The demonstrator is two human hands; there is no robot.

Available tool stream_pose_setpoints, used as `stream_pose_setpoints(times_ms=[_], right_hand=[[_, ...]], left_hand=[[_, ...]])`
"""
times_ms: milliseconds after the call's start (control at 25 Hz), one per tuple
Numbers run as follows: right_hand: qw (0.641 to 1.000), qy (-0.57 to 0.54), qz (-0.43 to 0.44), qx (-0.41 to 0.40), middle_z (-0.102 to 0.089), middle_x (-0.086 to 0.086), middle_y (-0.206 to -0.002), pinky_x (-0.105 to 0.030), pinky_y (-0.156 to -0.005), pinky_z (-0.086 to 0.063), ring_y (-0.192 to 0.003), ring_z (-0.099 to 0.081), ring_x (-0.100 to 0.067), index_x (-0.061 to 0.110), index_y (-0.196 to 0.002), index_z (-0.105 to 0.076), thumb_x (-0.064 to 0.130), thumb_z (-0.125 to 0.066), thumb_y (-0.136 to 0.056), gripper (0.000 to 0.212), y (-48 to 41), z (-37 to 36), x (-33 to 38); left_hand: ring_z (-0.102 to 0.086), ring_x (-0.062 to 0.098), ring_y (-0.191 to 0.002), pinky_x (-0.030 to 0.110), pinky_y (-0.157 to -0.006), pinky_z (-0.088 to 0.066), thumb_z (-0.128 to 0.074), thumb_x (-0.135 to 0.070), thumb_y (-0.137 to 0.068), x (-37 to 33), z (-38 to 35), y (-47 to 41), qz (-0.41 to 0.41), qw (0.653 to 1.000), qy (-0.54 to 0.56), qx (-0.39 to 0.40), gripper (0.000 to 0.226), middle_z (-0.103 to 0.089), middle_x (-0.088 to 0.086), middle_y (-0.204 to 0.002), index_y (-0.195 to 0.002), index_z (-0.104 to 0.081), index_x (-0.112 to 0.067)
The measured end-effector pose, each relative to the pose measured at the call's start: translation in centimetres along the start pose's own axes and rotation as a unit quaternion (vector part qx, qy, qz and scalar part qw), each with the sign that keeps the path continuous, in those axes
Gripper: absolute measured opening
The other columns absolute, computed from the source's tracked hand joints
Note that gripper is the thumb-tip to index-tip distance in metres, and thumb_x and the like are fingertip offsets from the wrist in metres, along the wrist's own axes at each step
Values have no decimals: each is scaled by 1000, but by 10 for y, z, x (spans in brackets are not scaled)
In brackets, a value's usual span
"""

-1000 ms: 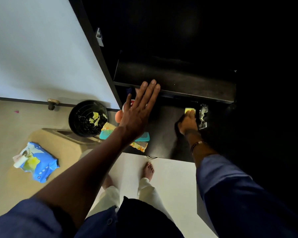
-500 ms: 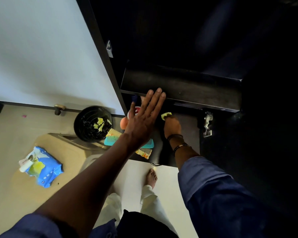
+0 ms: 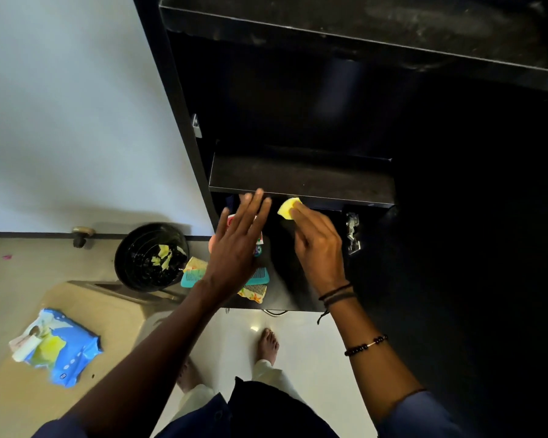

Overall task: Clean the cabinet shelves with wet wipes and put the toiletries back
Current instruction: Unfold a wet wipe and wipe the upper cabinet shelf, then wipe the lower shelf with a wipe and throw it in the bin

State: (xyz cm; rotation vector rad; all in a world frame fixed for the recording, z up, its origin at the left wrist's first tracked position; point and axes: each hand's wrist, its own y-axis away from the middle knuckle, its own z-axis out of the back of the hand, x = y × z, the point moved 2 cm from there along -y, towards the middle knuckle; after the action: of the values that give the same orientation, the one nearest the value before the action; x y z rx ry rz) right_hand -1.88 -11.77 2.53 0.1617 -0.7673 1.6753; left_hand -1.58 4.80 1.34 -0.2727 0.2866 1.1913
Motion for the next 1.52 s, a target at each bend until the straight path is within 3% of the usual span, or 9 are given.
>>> stream_pose_setpoints(times_ms=[280, 560, 680, 800, 920, 1040, 1200, 1400, 1520], right_hand=[[995, -17, 74, -69, -64, -12, -123, -30, -101, -48, -114, -60, -23, 2, -117, -65, -7, -60, -82, 37, -71, 6, 30], [999, -12, 36, 28, -52, -10, -140, -40, -116, -29, -137, -38, -28, 6, -132, -54, 11, -52, -94, 38, -77, -24, 26], [996, 6, 80, -30, -62, -13, -123, -34, -106, -41, -121, -51, -25, 2, -119, -63, 7, -56, -91, 30, -39, -24, 27], [995, 35, 75, 57, -65, -12, -110, -36, -89, -51, -103, -58, -27, 2, -113, -65, 7, -54, -88, 28, -14, -41, 17], [980, 5, -53, 192, -64, -17, -113, -40, -91, -50, -105, -59, -33, 1, -119, -61, 5, -53, -90, 31, -34, -63, 4], [935, -6, -176, 308, -63, -23, -116, -36, -92, -43, -111, -57, -39, -2, -114, -61, 18, -50, -95, 29, -63, -86, 0], [873, 27, -177, 453, -53, -22, -134, -36, -102, -36, -125, -48, -36, 0, -127, -54, 21, -45, -98, 37, -76, -116, -4], [869, 6, -197, 454, -50, -17, -140, -35, -106, -35, -130, -45, -34, 7, -134, -51, 27, -40, -101, 40, -76, -134, -12], [878, -18, -200, 436, -47, -14, -143, -33, -107, -33, -132, -42, -32, 12, -136, -49, 33, -35, -102, 42, -77, -130, -9]], left_hand=[[2, 20, -147, 43, -120, -8, -69, -18, -77, 41, -8, 22, 61, 997, 22, 37, 95, 0, 0, -159, -152, -10, -18], [-3, 25, -147, 37, -120, -7, -73, -19, -75, 40, -4, -2, 72, 993, 13, 95, 100, -3, 8, -159, -151, -8, -13], [-19, 34, -142, 39, -119, -14, -75, -13, -70, 37, -1, -18, 36, 996, -48, 71, 97, -25, 18, -152, -148, -19, -4], [-36, 37, -125, 39, -109, -26, -69, -5, -71, 33, 1, -37, 29, 994, -84, 58, 74, -42, 19, -135, -137, -35, 0], [-43, 37, -120, 38, -99, -36, -65, -7, -81, 34, 0, -55, 62, 988, -96, 100, 56, -47, 21, -132, -131, -42, 1], [-56, 36, -111, 36, -86, -45, -59, -9, -87, 39, -7, -76, 114, 982, -44, 146, 30, -60, 21, -120, -115, -58, 3], [-55, 38, -111, 38, -90, -42, -46, -15, -93, 39, -27, -92, 143, 973, -58, 169, 29, -61, 21, -118, -114, -60, -1], [-57, 31, -111, 32, -87, -40, -51, -10, -89, 49, -38, -93, 169, 978, 11, 123, 26, -66, 14, -115, -109, -67, -6], [-65, 33, -96, 30, -72, -42, -55, 0, -82, 56, -38, -86, 203, 975, 86, 38, 21, -70, 17, -100, -97, -70, -1]])
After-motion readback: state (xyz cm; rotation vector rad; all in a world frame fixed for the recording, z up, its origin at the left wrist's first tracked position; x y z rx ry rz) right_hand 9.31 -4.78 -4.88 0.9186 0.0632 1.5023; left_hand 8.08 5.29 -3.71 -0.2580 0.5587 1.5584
